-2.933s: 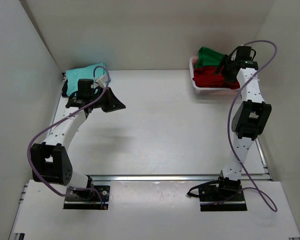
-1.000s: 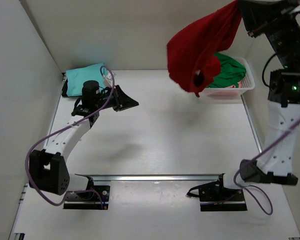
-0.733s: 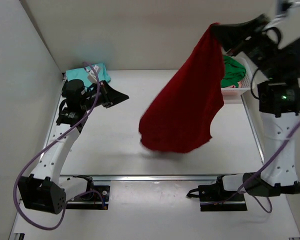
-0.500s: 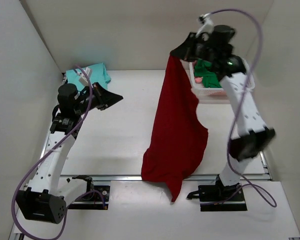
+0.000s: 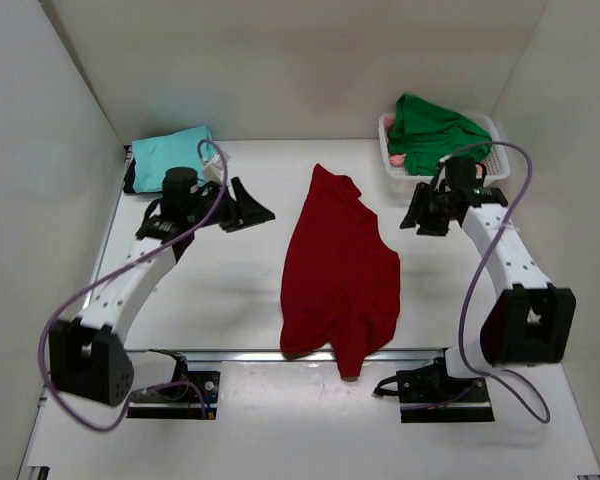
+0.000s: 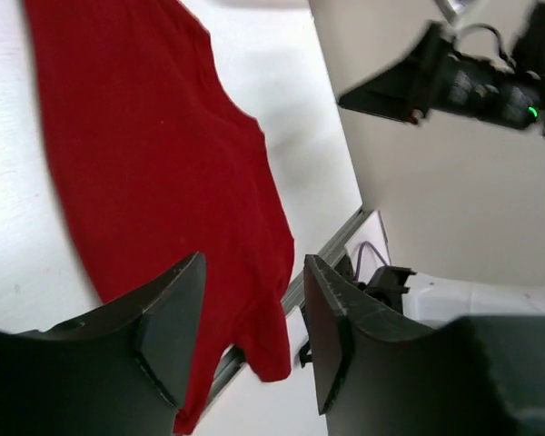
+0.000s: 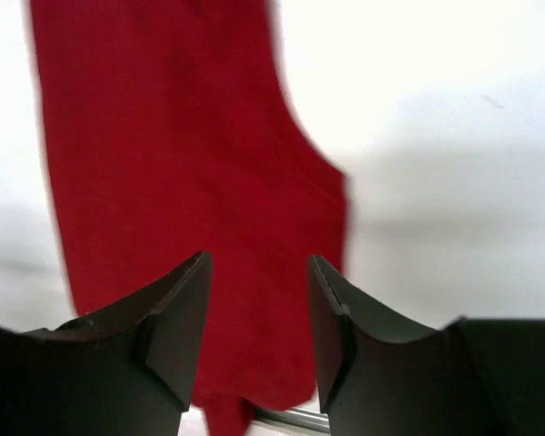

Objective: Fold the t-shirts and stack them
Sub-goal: Move the tshirt to the center of the board, then flatten out the tshirt

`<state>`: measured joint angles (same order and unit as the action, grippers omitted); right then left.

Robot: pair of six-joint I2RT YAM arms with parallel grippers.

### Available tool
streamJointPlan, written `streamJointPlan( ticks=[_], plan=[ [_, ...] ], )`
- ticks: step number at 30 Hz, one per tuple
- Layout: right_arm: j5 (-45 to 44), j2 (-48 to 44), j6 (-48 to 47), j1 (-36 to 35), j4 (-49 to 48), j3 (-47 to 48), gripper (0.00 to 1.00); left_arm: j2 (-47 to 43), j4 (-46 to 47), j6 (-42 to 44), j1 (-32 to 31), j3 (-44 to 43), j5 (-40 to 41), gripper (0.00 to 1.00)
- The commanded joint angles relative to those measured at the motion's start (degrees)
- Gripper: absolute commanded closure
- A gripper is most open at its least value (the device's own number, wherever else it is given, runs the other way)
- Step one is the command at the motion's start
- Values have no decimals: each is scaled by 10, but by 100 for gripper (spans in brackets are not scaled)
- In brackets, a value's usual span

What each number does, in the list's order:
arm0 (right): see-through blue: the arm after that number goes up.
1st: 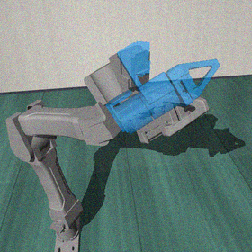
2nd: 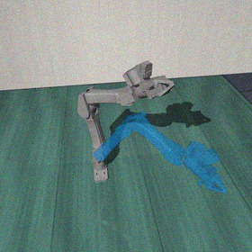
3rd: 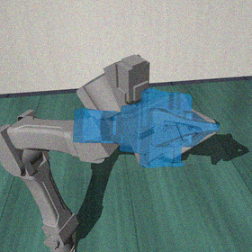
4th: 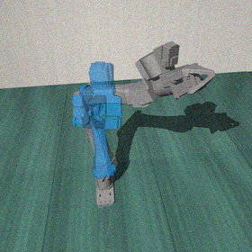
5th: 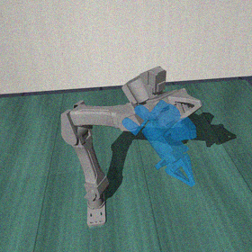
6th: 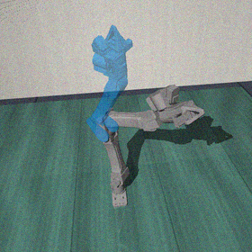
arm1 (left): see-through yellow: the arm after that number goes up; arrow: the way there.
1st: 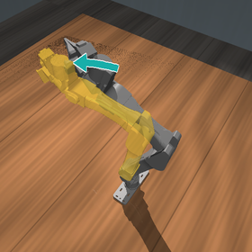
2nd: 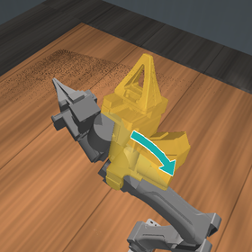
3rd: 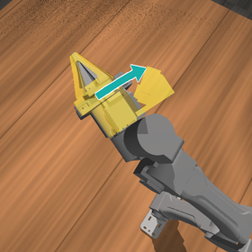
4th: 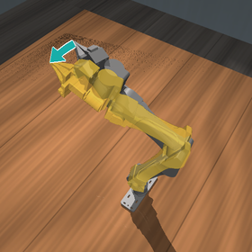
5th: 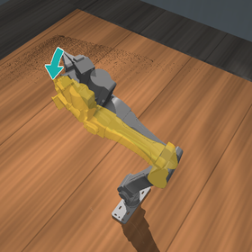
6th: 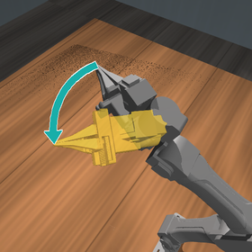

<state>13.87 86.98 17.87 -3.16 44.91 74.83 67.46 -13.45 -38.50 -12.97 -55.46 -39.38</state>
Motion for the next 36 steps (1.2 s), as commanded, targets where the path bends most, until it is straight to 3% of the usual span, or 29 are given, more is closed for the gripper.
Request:
streamJointPlan(
  ticks=[1,2,8,10,11,16,20,21,22,24,30,36],
  plan=[
    [-24,-60,-23,8,-62,-89,56,88,22,27,-27,-62,-11,43],
    [-28,-66,-24,10,-70,-120,53,107,32,26,-35,-88,-16,47],
    [-14,-37,-19,5,-111,-195,46,260,42,41,-50,-227,-31,50],
    [-36,-16,-20,-13,-115,-195,46,336,-12,70,-64,-313,-10,47],
    [-47,9,-11,-21,-126,-203,46,427,-66,95,-83,-466,3,45],
    [-43,61,-12,-51,-118,-177,45,574,-101,77,-91,-616,-12,44],
    [-33,94,-5,-69,-110,-166,45,601,-51,35,-89,-596,-30,45],
    [-33,99,-3,-66,-108,-165,54,608,-43,32,-87,-589,-40,45],
    [-24,101,0,-68,-107,-159,80,614,-31,22,-86,-580,-44,45],
    [-24,93,4,-65,-95,-150,100,616,-19,13,-87,-570,-59,46],
    [19,2,32,-8,-52,-7,100,552,4,-13,-76,-463,-83,48],
    [-74,-19,53,-49,-3,304,100,352,59,-77,9,-309,-80,50]
  ],
)
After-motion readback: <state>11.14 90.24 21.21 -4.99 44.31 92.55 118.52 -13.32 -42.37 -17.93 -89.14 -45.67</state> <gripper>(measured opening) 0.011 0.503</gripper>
